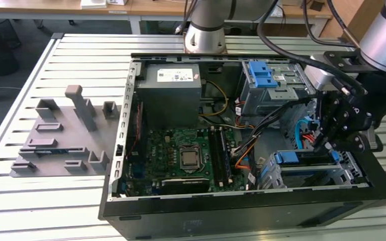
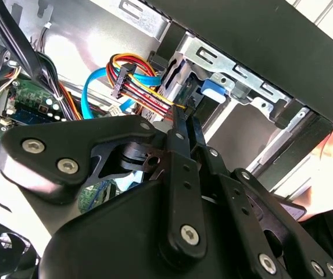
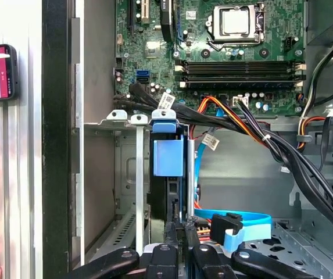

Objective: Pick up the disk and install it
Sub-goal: 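Insert the first disk wire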

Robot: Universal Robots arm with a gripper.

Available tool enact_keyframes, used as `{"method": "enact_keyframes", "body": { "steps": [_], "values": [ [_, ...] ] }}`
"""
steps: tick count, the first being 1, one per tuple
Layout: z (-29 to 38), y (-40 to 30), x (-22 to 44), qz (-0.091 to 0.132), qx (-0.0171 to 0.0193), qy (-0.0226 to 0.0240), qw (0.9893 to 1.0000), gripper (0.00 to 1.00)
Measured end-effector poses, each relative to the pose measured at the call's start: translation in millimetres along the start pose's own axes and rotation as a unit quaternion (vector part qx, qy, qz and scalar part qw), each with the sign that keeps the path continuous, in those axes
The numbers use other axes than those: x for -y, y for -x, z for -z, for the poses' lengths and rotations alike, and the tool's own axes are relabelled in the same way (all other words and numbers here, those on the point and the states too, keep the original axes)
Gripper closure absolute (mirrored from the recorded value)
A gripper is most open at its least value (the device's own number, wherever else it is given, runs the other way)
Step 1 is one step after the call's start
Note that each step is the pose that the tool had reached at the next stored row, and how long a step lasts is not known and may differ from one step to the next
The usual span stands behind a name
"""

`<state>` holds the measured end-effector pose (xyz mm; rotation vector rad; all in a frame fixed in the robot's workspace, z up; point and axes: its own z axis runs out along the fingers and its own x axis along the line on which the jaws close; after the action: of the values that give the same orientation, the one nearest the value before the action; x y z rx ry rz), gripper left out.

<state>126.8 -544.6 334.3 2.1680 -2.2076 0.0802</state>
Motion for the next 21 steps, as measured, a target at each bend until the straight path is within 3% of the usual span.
{"method": "enact_keyframes", "body": {
  "steps": [21],
  "values": [
    [-3.4,-1.0,-0.1,0.000,0.0000,0.0000,1.0000,0.84]
  ]
}}
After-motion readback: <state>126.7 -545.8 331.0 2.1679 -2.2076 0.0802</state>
